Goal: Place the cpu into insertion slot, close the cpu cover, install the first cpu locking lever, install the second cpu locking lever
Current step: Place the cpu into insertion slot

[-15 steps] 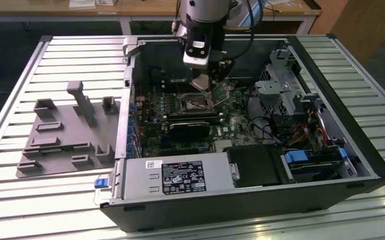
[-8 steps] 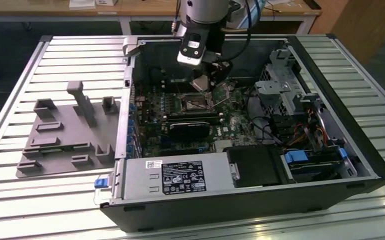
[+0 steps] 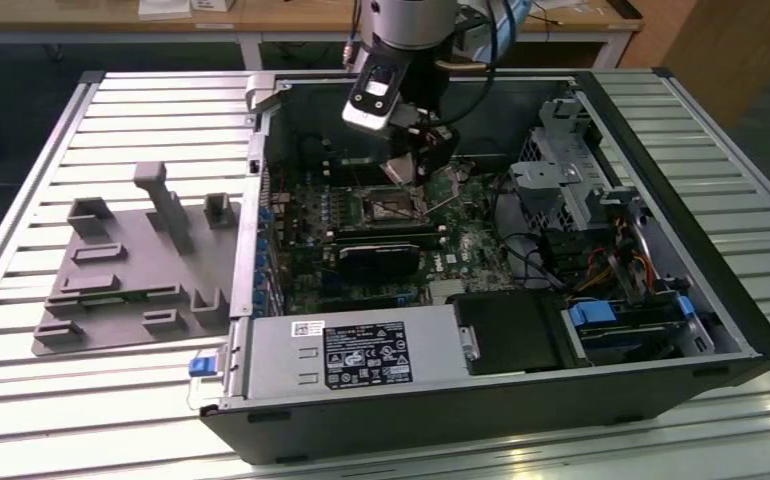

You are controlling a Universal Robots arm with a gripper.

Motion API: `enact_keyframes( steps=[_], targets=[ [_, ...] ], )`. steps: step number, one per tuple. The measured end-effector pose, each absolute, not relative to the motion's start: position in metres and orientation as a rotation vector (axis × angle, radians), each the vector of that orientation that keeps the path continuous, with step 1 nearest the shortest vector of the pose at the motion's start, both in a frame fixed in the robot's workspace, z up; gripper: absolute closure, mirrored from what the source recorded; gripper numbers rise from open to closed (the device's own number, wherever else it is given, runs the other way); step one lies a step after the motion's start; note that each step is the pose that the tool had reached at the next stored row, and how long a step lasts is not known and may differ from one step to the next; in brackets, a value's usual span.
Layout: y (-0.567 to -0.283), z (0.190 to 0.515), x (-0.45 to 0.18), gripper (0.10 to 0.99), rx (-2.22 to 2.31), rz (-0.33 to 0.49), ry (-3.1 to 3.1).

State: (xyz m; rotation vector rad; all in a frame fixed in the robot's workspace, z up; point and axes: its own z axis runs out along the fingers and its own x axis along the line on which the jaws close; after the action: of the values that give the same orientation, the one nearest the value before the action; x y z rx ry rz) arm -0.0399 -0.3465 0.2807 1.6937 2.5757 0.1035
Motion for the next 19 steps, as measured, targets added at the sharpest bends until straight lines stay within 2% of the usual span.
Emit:
enact_keyframes(
  steps=[19],
  targets=[
    [-0.345,0.266,-0.041,0.545,2.064,0.083,2.273]
  ],
)
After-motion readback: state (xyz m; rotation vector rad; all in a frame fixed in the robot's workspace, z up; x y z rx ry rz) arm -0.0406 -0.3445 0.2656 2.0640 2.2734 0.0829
